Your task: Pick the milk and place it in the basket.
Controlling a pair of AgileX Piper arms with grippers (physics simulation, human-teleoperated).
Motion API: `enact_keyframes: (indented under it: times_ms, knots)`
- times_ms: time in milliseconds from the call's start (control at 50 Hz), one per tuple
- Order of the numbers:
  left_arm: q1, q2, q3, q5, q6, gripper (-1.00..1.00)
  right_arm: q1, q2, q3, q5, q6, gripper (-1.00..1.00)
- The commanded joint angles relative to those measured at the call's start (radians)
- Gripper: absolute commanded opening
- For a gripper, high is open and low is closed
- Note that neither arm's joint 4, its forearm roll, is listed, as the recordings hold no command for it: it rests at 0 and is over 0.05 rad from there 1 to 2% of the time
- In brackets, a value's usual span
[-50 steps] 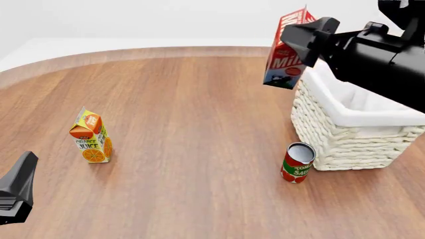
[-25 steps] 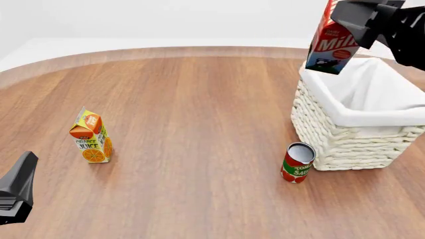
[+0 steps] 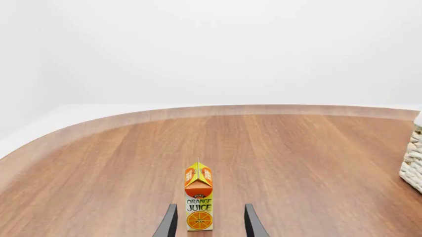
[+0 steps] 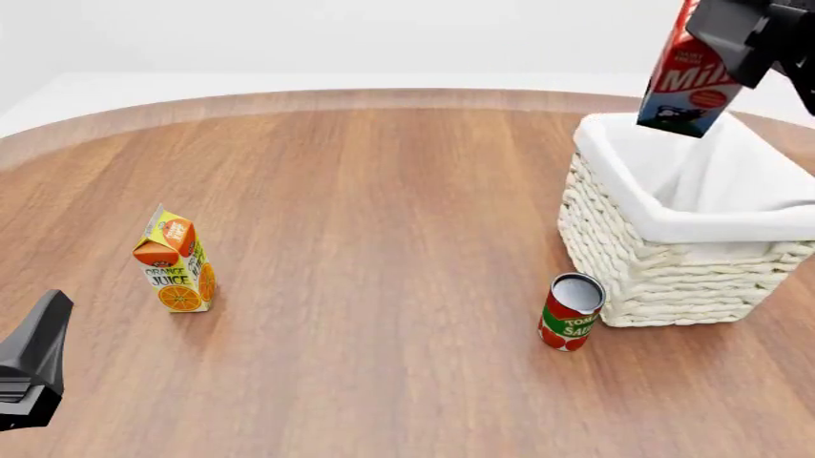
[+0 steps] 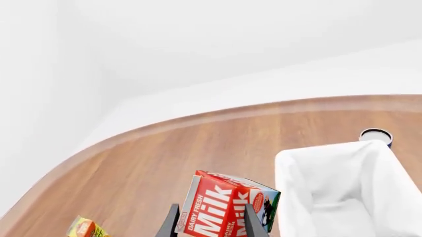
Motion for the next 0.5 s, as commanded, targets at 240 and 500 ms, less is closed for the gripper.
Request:
enact_keyframes:
  times_ms: [240,500]
  knots:
    - [0.0,0.0,0.0,0.0,0.0,1.0,-0.091,0.059,0.019,-0.08,0.01,-1.0]
    - [0.0,0.0,0.0,0.0,0.0,1.0,-0.137,0.117,0.024,-0.134,0.011,-1.0]
